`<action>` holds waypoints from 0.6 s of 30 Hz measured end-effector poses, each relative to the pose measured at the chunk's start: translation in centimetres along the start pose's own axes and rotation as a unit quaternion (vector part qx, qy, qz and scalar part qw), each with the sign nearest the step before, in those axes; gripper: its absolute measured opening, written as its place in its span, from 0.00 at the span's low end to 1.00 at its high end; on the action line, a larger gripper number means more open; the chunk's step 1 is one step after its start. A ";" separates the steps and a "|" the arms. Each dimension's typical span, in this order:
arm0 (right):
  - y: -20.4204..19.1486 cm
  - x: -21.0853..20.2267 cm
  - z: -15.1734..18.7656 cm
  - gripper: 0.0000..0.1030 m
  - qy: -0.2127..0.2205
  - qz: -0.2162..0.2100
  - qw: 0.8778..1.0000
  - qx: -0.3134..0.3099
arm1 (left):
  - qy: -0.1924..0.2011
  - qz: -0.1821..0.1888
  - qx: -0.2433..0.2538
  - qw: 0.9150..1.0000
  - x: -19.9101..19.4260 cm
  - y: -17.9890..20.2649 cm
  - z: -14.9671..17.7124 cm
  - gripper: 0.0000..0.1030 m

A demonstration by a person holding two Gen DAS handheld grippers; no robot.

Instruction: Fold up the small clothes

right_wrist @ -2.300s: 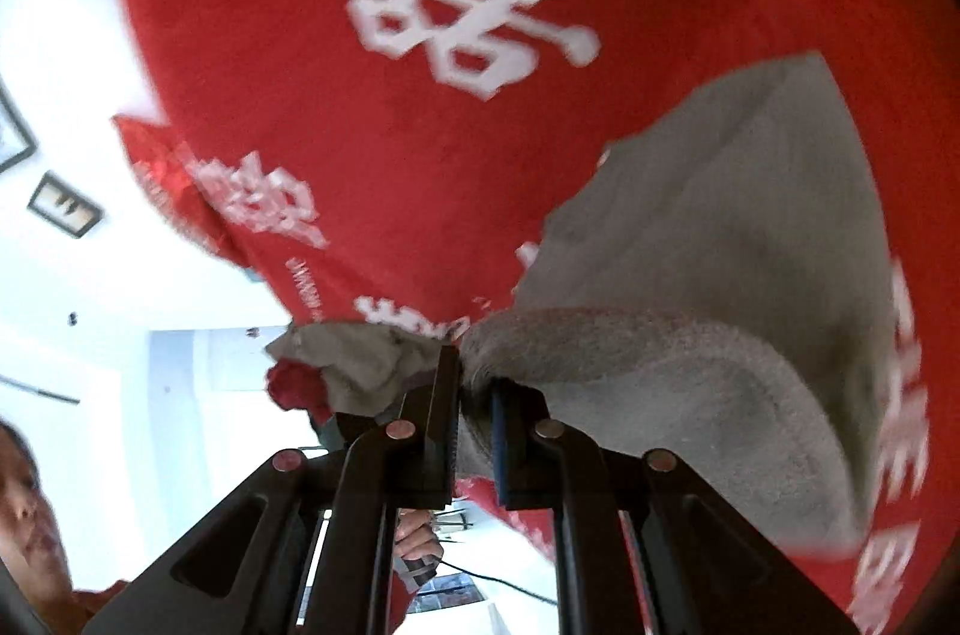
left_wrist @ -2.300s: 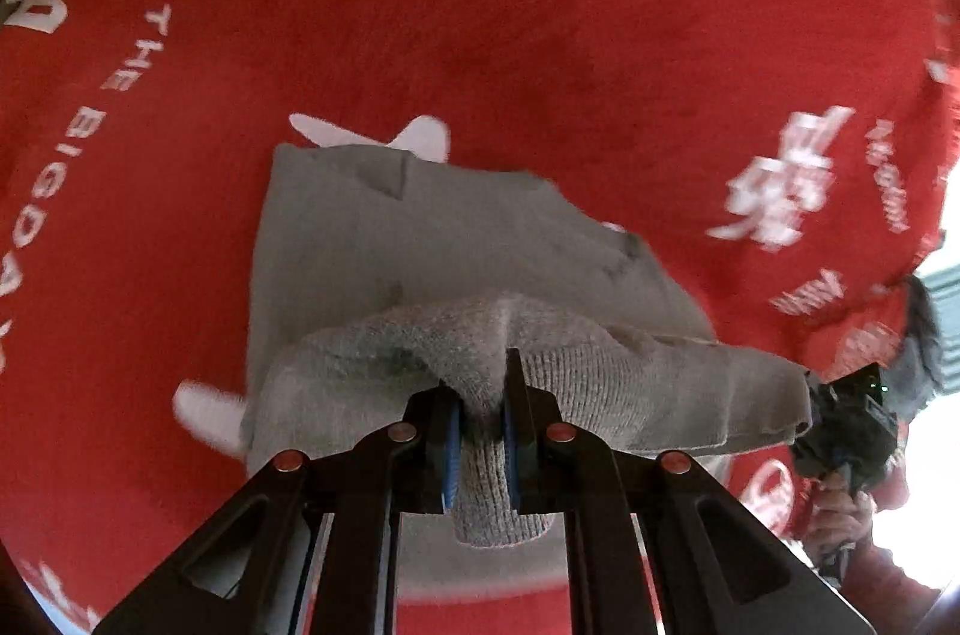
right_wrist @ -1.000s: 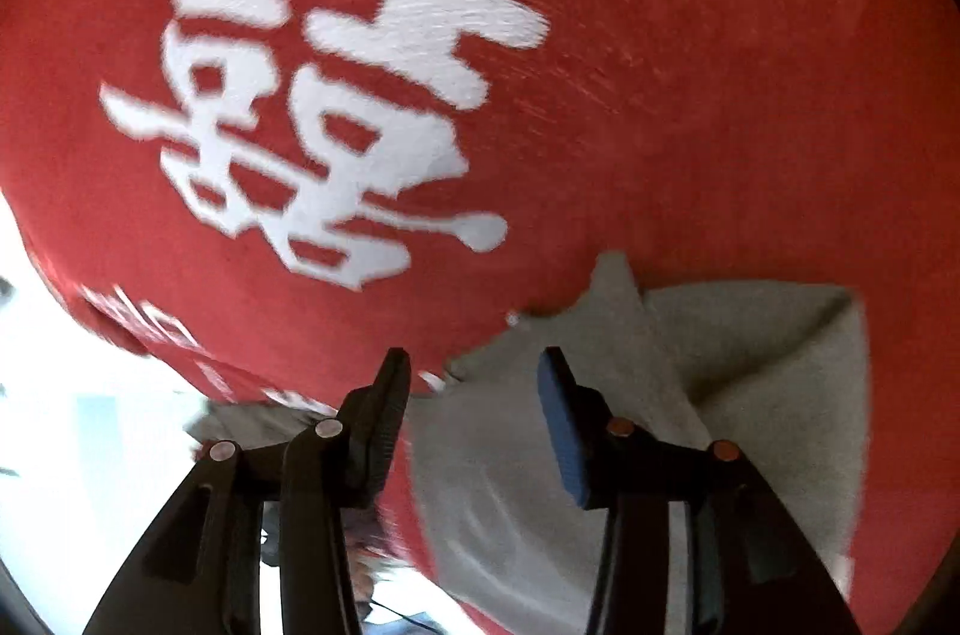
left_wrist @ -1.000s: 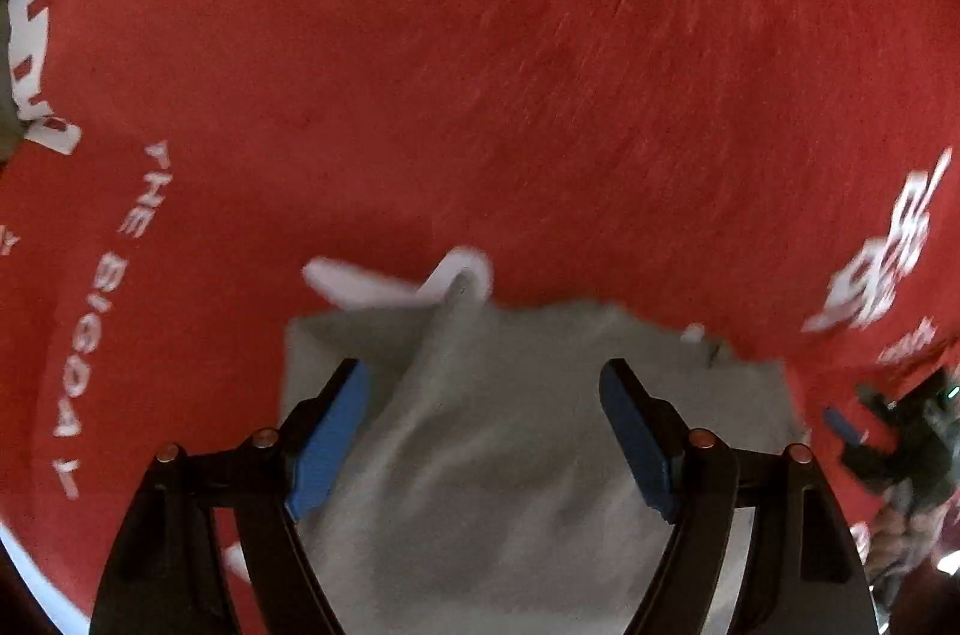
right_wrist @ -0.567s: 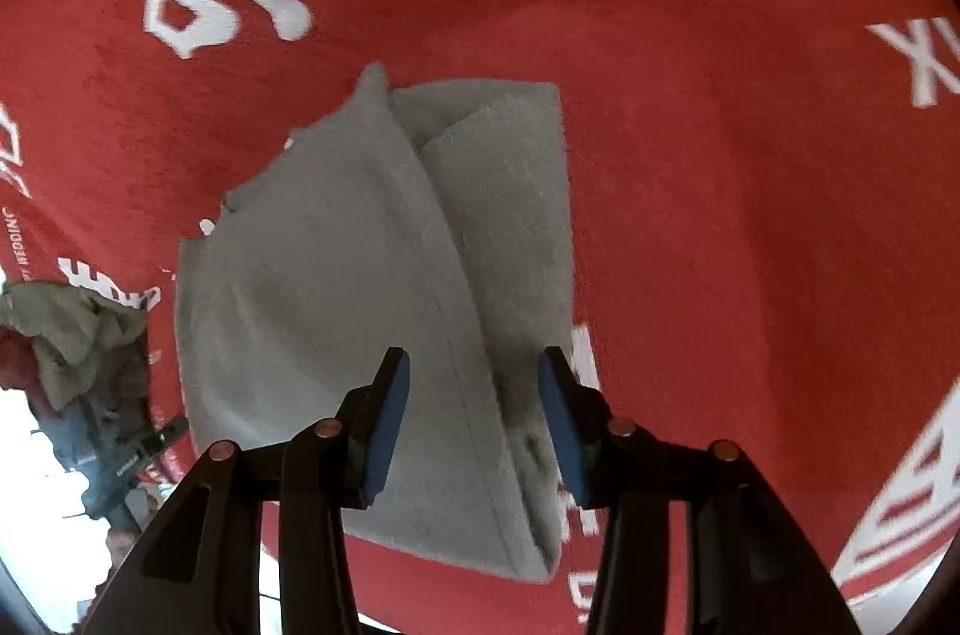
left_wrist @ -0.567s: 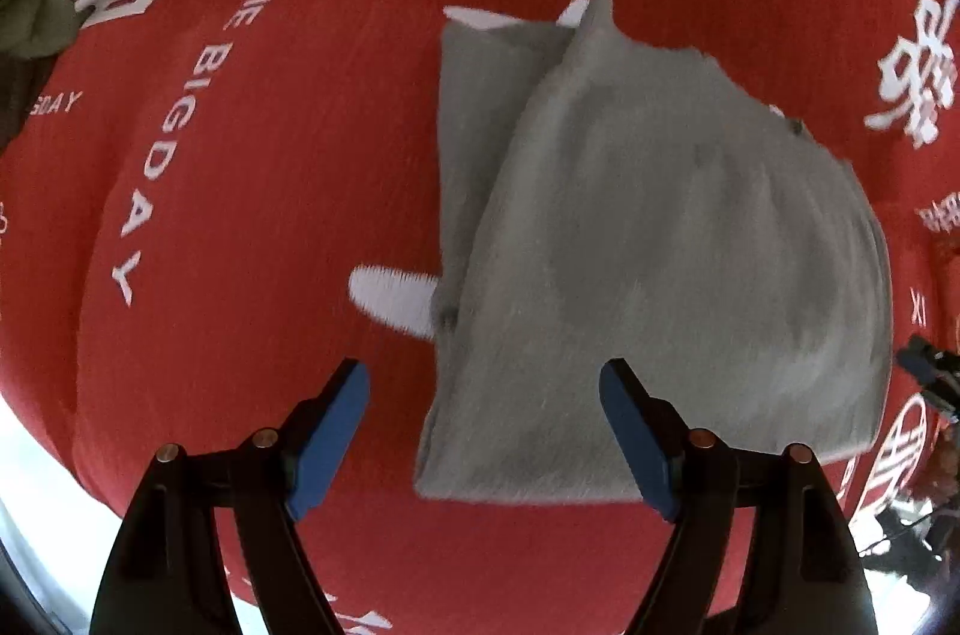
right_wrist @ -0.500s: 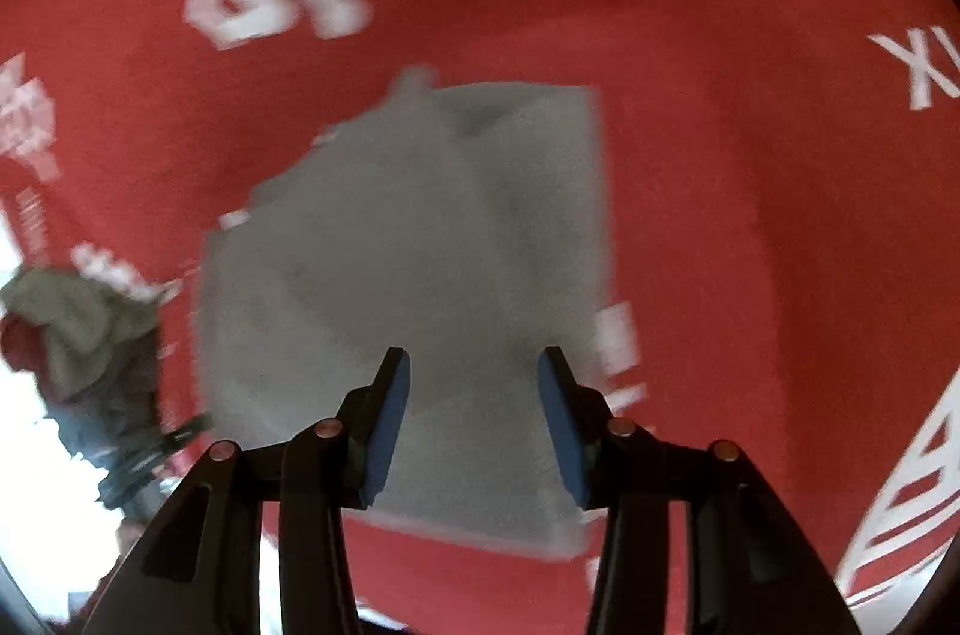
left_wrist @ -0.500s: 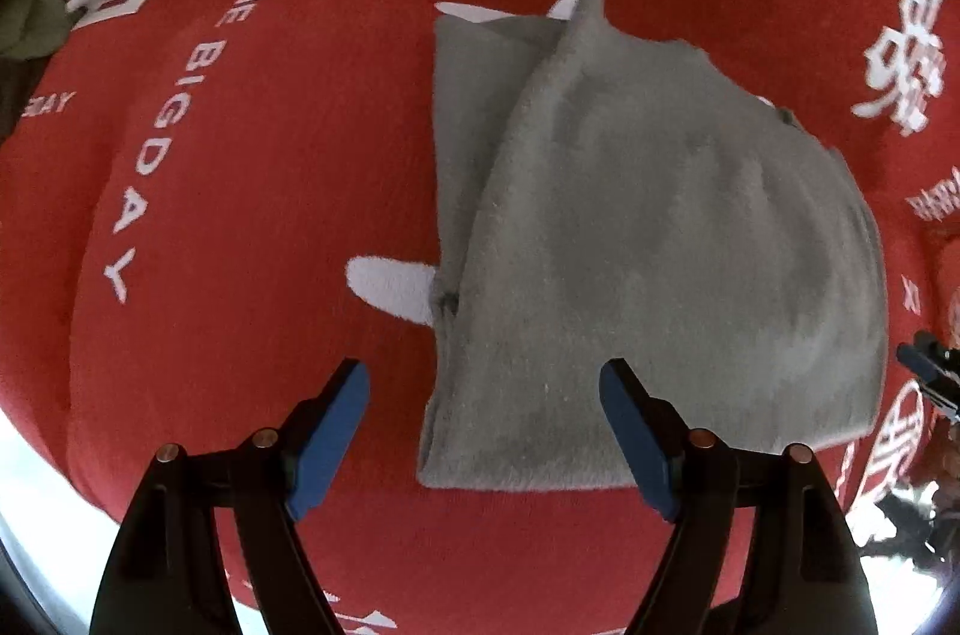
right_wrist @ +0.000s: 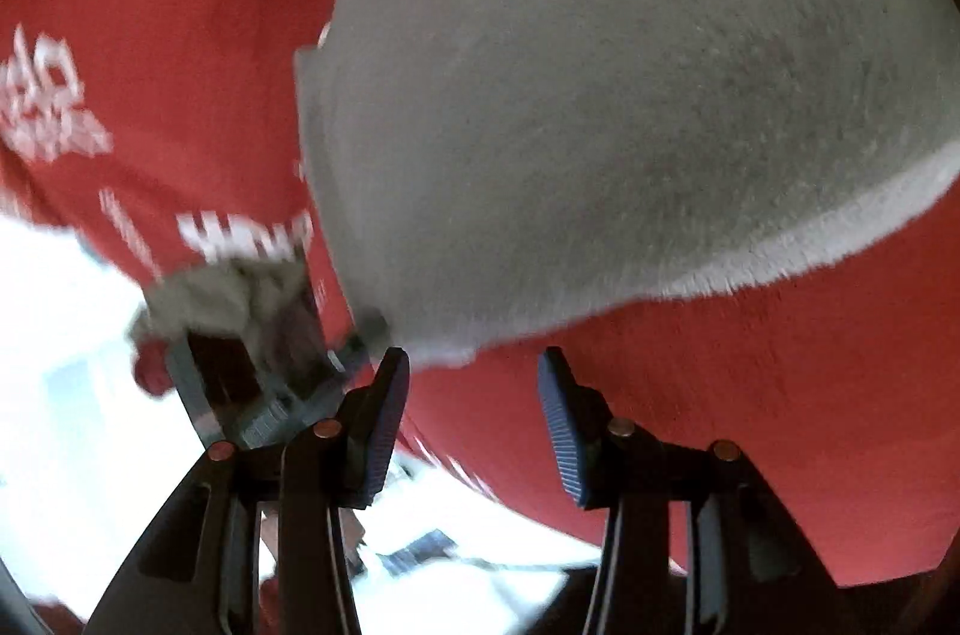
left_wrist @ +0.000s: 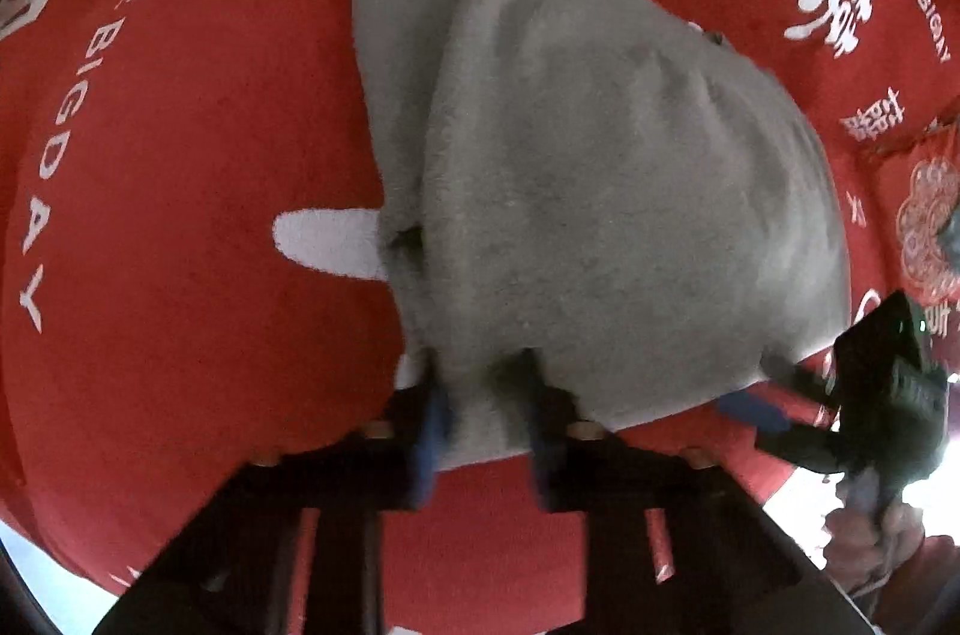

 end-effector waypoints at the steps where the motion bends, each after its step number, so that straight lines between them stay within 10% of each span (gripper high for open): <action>1: 0.0 0.4 -0.3 0.40 0.011 -0.007 1.000 0.015 | -0.001 0.008 0.000 1.000 -0.4 -0.1 0.0 0.08; 2: 0.1 0.5 -0.5 0.08 0.021 -0.007 0.999 0.030 | 0.001 0.012 0.003 1.000 -0.7 -0.1 0.0 0.08; 13: 1.7 -1.4 1.3 0.04 -0.032 0.125 0.989 -0.074 | 0.024 -0.019 0.025 0.999 -0.8 -0.6 2.9 0.08; 18: -3.6 -1.6 3.8 0.29 -0.084 0.196 0.953 -0.215 | 0.067 -0.086 0.001 0.994 -3.3 -1.7 3.2 0.63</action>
Point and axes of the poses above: each gripper's, at about its wrist camera, not at the fingertips, and x roughly the way its jaws point, y to its right, z to its underside, the point moved 10 cm from there along x, roughly the way its jaws point
